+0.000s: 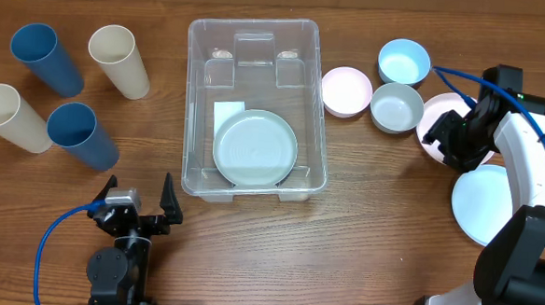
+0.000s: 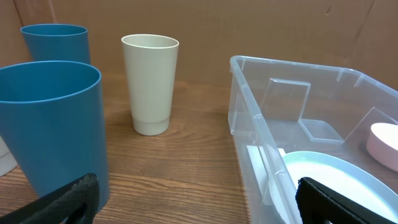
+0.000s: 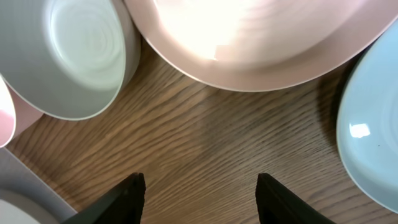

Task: Pack container
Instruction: 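Move the right gripper to the pink plate's rim and grasp it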

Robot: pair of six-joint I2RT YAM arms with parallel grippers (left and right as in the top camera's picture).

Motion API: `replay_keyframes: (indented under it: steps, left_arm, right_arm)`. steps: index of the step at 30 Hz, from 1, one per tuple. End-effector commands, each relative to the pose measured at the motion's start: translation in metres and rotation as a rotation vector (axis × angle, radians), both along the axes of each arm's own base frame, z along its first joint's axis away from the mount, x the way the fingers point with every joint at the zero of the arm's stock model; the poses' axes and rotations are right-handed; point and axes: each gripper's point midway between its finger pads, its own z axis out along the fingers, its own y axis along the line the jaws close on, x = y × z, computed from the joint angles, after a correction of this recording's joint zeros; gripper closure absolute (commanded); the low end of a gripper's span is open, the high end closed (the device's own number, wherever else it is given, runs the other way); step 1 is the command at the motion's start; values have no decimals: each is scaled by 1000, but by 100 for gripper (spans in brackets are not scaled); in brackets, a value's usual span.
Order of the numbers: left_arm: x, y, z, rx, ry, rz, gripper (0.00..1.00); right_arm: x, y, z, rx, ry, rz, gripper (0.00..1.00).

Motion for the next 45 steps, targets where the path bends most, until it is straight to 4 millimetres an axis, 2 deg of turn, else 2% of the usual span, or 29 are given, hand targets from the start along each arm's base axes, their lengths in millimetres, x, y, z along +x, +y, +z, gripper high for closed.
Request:
replay_keyframes:
  steps: [1, 7, 10, 14, 25, 30, 35, 45]
  left_arm:
    - [0, 0, 0, 14, -5, -7, 0]
    - [0, 0, 0, 14, -5, -7, 0]
    - [0, 0, 0, 14, -5, -7, 0]
    - [0, 0, 0, 14, -5, -7, 0]
    - [0, 0, 0, 14, -5, -7, 0]
    - [0, 0, 0, 14, -5, -7, 0]
    - [0, 0, 0, 14, -5, -7, 0]
    - [0, 0, 0, 14, -5, -7, 0]
  right_arm:
    - [-2, -14, 3, -82, 3, -62, 40]
    - [-9, -39, -2, -186, 40, -190, 40]
    - [-7, -40, -9, -179, 53, -237, 41]
    - [-7, -36, -21, -142, 86, -297, 41]
    - [-12, -25, -27, -92, 118, -354, 39]
    - [-19, -13, -47, -60, 133, -413, 40]
    - [-11, -6, -54, -16, 98, -431, 41]
    - [6, -11, -53, -4, 34, -559, 45]
